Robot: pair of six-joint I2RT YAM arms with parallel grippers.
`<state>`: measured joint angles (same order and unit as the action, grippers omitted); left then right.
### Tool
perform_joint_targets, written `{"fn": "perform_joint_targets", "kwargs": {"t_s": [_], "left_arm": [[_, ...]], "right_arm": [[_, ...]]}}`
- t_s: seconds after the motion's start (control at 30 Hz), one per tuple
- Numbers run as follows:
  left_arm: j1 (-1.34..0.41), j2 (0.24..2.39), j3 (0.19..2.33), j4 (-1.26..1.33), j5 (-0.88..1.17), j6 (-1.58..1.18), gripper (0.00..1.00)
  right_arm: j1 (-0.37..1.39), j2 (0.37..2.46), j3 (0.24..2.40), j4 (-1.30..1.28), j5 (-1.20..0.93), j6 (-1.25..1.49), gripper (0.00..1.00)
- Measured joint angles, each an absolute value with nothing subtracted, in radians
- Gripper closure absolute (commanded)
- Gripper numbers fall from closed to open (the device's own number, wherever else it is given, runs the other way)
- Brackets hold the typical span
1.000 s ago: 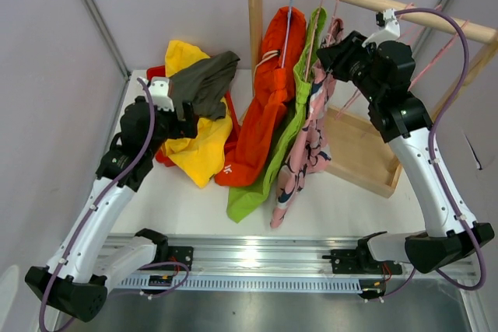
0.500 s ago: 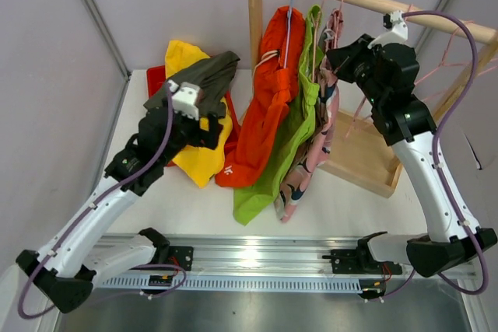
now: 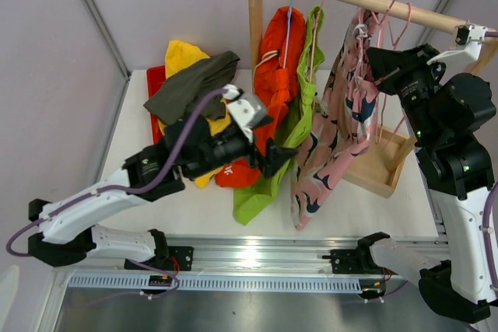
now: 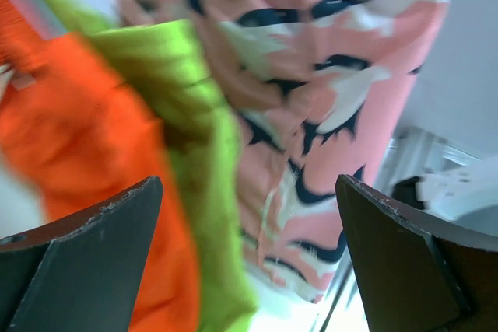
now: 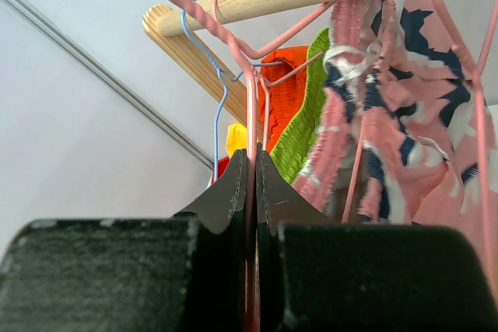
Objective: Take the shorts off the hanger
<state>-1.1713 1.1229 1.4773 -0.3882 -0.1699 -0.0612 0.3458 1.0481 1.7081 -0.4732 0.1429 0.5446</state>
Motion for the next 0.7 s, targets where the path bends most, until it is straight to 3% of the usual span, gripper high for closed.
{"fn": "perform_joint_targets", "kwargs": {"t_s": [0.33, 0.7], "left_arm": [[-1.310, 1.402, 1.531, -0.244, 0.028, -0.096, 0.01], [-1.344, 1.553, 1.673, -0.162, 0.083, -0.105, 0.01]], "right_arm": [[0.346, 1.031, 1.707, -0.489, 0.143, 0.592, 1.00], [0.346, 0.980, 1.654, -0.470, 0.151, 0.618, 1.00]]}}
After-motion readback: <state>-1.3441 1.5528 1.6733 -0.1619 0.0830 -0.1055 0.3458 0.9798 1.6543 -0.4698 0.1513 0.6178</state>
